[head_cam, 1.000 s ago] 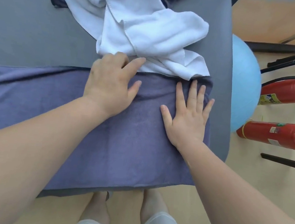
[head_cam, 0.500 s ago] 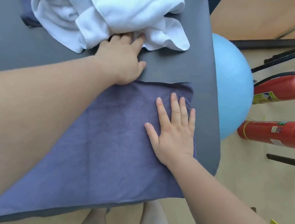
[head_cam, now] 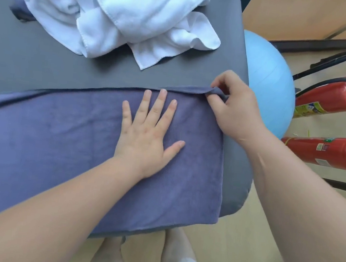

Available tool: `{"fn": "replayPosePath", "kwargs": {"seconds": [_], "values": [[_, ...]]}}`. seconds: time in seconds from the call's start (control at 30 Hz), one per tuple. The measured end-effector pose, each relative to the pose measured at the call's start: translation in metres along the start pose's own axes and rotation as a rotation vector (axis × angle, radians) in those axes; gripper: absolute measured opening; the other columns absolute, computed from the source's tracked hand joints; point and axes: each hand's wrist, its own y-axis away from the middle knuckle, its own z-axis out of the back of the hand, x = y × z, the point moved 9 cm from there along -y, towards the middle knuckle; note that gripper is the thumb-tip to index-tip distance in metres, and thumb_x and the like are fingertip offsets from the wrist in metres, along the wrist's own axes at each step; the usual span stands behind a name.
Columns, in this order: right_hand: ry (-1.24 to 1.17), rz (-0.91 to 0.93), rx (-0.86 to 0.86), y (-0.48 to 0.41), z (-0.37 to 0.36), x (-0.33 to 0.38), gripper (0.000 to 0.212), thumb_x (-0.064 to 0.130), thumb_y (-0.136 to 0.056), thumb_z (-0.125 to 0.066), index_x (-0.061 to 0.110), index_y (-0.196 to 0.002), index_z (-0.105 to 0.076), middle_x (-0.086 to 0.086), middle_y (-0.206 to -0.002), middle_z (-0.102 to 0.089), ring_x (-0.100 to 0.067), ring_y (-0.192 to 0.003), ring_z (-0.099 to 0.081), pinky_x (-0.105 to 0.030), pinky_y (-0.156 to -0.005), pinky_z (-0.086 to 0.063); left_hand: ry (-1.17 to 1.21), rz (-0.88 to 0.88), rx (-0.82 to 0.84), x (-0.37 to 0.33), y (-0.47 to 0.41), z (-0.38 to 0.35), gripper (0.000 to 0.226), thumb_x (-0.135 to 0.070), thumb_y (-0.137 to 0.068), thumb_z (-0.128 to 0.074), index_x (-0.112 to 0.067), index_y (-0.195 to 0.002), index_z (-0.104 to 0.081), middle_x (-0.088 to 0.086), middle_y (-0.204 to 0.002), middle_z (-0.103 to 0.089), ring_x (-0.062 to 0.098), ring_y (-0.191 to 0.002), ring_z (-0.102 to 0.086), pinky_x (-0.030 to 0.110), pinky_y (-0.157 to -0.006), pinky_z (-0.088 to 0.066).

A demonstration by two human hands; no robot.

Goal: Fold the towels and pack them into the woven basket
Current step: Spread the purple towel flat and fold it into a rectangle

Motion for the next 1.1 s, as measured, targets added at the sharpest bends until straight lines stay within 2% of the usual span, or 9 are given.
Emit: {"fn": "replayPosePath", "kwargs": {"seconds": [0.07, 0.2, 0.27, 0.37, 0.5, 0.67, 0.8, 0.97, 1.1], "values": [[-0.135, -0.084, 0.055, -0.002, 0.001, -0.003, 0.019, 0.027, -0.093, -0.062, 0.027, -0.107, -0.050, 0.001, -0.067, -0.056, -0.011, -0.061, -0.048, -0.029, -0.061, -0.040, -0.043, 0.017, 0.015, 0.003, -0.002, -0.006, 0.090, -0.080, -0.088, -0.012, -0.028, -0.158, 0.011, -0.002, -0.164, 0.024, 0.027, -0.151, 0.022, 0.066, -0.117, 0.005], [-0.169, -0.228, 0.182, 0.019, -0.008, -0.017, 0.084, 0.033, -0.086, -0.071, 0.045, -0.150, -0.020, -0.014, -0.079, -0.070, -0.021, -0.071, -0.065, -0.034, -0.072, -0.055, -0.036, 0.036, -0.003, 0.005, -0.004, -0.007, 0.095, -0.084, -0.085, -0.013, -0.027, -0.158, 0.012, -0.003, -0.164, 0.024, 0.026, -0.151, 0.023, 0.066, -0.117, 0.006], [-0.124, -0.238, 0.180, 0.034, -0.007, -0.022, 0.080, 0.025, -0.086, -0.071, 0.048, -0.146, -0.024, -0.015, -0.075, -0.068, -0.021, -0.069, -0.064, -0.034, -0.070, -0.054, -0.034, 0.042, -0.010, 0.004, -0.005, -0.007, 0.098, -0.085, -0.084, -0.013, -0.027, -0.158, 0.011, -0.002, -0.165, 0.023, 0.026, -0.151, 0.022, 0.066, -0.117, 0.005], [-0.103, -0.228, 0.169, 0.056, -0.011, -0.029, 0.045, 0.016, -0.089, -0.066, 0.042, -0.121, -0.047, -0.004, -0.069, -0.060, -0.013, -0.057, -0.052, -0.027, -0.062, -0.047, -0.041, 0.044, -0.015, 0.003, -0.007, -0.007, 0.100, -0.087, -0.082, -0.013, -0.027, -0.158, 0.011, -0.002, -0.165, 0.023, 0.027, -0.151, 0.021, 0.067, -0.117, 0.004], [-0.242, -0.166, 0.032, 0.061, -0.007, -0.034, 0.031, 0.003, -0.091, -0.063, 0.033, -0.093, -0.071, 0.010, -0.095, -0.060, 0.001, -0.077, -0.056, -0.012, -0.078, -0.041, -0.044, 0.042, -0.027, 0.003, -0.006, -0.006, 0.102, -0.088, -0.080, -0.014, -0.026, -0.158, 0.011, -0.001, -0.165, 0.022, 0.028, -0.151, 0.020, 0.068, -0.116, 0.003], [-0.340, -0.141, 0.022, 0.036, -0.002, -0.023, 0.040, -0.001, -0.086, -0.062, 0.019, -0.120, -0.071, 0.006, -0.120, -0.057, -0.001, -0.097, -0.058, -0.017, -0.090, -0.045, -0.042, 0.064, -0.025, 0.003, -0.010, -0.002, 0.110, -0.092, -0.075, -0.015, -0.025, -0.158, 0.012, 0.000, -0.165, 0.022, 0.030, -0.151, 0.020, 0.069, -0.116, 0.004], [-0.028, -0.130, 0.016, 0.026, 0.008, -0.030, 0.056, -0.002, -0.081, -0.058, 0.007, -0.136, -0.058, 0.001, -0.144, -0.042, -0.018, -0.106, -0.057, -0.025, -0.102, -0.045, -0.020, 0.100, -0.028, 0.004, -0.023, 0.004, 0.117, -0.097, -0.069, -0.017, -0.026, -0.158, 0.012, 0.000, -0.165, 0.023, 0.030, -0.151, 0.022, 0.071, -0.115, 0.004], [0.151, -0.125, -0.194, 0.049, 0.036, -0.044, 0.052, 0.013, -0.092, -0.060, 0.014, -0.144, -0.051, -0.010, -0.148, -0.035, -0.027, -0.102, -0.058, -0.038, -0.096, -0.047, -0.050, 0.109, -0.020, 0.003, -0.030, 0.004, 0.122, -0.100, -0.064, -0.015, -0.026, -0.157, 0.015, 0.002, -0.164, 0.024, 0.031, -0.151, 0.021, 0.073, -0.113, 0.001], [0.435, 0.027, -0.130, 0.101, 0.002, -0.018, 0.066, 0.042, -0.095, -0.055, 0.017, -0.154, -0.037, -0.016, -0.163, -0.022, -0.032, -0.143, -0.033, -0.049, -0.115, -0.028, -0.059, 0.106, -0.034, 0.003, -0.029, 0.004, 0.122, -0.099, -0.065, -0.014, -0.024, -0.157, 0.013, 0.003, -0.164, 0.023, 0.032, -0.151, 0.020, 0.074, -0.113, 0.000]]}}
